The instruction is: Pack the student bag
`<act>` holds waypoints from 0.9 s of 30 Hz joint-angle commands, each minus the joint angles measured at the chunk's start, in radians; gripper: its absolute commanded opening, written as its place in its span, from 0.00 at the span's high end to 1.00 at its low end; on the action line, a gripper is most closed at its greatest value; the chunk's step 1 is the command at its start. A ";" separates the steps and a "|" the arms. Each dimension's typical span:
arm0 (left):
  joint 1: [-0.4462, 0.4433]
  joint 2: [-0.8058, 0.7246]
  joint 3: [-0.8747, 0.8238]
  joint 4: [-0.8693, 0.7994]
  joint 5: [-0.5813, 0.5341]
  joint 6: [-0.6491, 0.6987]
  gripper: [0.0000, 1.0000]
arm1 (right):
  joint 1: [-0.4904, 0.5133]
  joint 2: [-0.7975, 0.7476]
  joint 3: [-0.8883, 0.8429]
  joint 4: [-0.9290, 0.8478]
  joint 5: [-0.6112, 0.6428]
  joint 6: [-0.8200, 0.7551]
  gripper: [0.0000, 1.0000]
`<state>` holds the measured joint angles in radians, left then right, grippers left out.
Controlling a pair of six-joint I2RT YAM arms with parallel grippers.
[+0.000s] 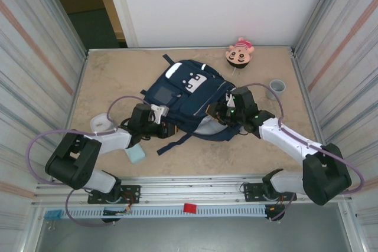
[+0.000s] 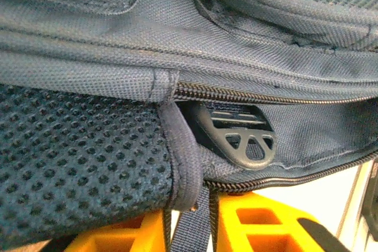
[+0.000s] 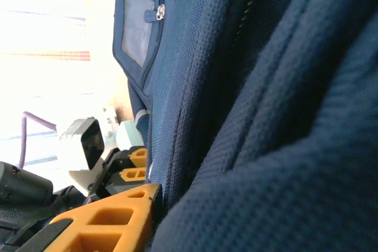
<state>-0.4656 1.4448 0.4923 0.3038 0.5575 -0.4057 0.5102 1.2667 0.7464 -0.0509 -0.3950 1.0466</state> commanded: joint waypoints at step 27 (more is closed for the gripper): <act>0.012 -0.057 0.070 -0.253 -0.058 0.048 1.00 | -0.084 -0.123 0.046 -0.404 0.127 -0.087 0.25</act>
<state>-0.4633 1.4162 0.5293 0.1341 0.5220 -0.4278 0.4648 1.2083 0.7673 -0.2337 -0.3138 1.0252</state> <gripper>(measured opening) 0.059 0.737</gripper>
